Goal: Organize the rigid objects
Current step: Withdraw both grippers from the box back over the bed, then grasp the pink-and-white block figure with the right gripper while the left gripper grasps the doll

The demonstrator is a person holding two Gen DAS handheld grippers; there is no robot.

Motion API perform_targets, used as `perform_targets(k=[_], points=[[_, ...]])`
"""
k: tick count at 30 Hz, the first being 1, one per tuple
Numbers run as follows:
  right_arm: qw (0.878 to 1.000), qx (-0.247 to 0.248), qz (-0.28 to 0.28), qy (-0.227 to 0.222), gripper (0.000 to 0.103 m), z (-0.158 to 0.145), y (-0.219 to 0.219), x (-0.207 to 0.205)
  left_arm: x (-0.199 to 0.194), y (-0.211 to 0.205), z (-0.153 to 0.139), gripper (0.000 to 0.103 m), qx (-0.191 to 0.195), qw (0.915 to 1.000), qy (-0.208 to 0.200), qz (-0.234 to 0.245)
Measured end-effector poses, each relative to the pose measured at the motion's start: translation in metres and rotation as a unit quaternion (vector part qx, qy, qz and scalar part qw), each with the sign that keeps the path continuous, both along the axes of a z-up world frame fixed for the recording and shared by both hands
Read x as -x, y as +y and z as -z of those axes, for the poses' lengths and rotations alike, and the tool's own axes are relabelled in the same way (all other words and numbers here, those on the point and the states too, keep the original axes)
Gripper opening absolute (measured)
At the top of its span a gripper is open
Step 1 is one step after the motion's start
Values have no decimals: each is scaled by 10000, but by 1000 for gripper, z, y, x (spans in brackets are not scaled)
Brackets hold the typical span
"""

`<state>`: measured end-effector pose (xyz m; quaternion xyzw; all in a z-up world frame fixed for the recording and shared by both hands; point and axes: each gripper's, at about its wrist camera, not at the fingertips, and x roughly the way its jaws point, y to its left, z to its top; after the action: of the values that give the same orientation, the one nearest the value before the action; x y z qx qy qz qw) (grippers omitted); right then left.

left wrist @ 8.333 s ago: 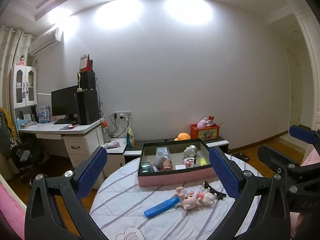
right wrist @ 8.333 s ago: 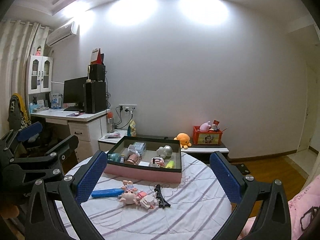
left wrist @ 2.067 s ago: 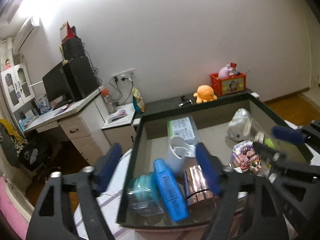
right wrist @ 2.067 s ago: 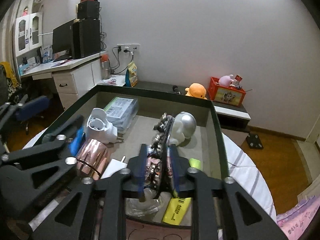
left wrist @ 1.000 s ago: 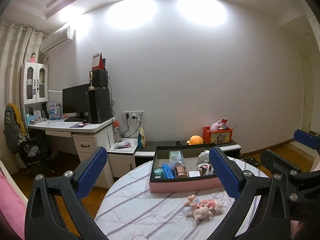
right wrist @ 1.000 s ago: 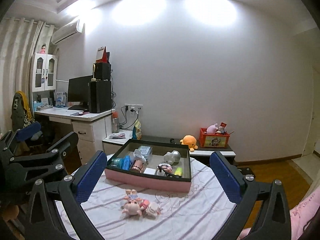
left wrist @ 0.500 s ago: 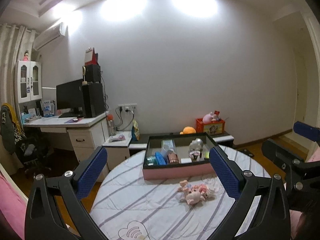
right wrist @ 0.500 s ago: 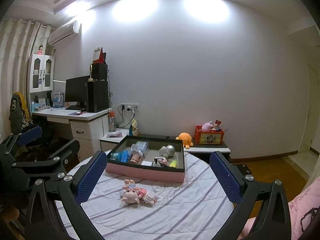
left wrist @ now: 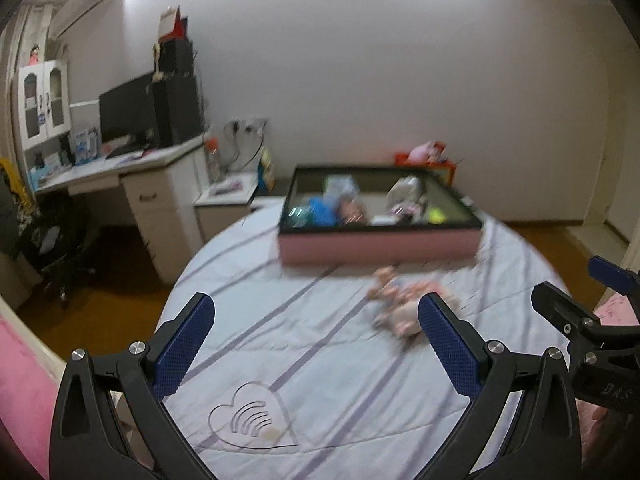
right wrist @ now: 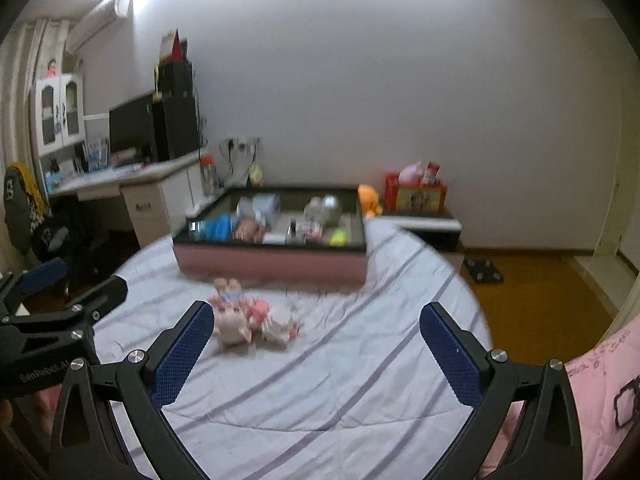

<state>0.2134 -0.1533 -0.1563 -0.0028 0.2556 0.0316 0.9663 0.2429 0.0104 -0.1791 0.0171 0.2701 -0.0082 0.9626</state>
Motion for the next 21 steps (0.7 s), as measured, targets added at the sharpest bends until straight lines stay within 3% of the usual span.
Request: perform_targets(k=[8, 14, 21], points=[[9938, 100, -300, 1065, 103, 54, 21, -53, -22, 21, 30, 103, -4, 9988, 476, -148], [9888, 730, 32, 1300, 103, 63, 16, -73, -35, 17, 39, 103, -46, 9981, 615, -3], [9766, 1161, -397, 1768, 103, 82, 24, -110, -46, 1, 48, 103, -219, 9960, 818, 274]])
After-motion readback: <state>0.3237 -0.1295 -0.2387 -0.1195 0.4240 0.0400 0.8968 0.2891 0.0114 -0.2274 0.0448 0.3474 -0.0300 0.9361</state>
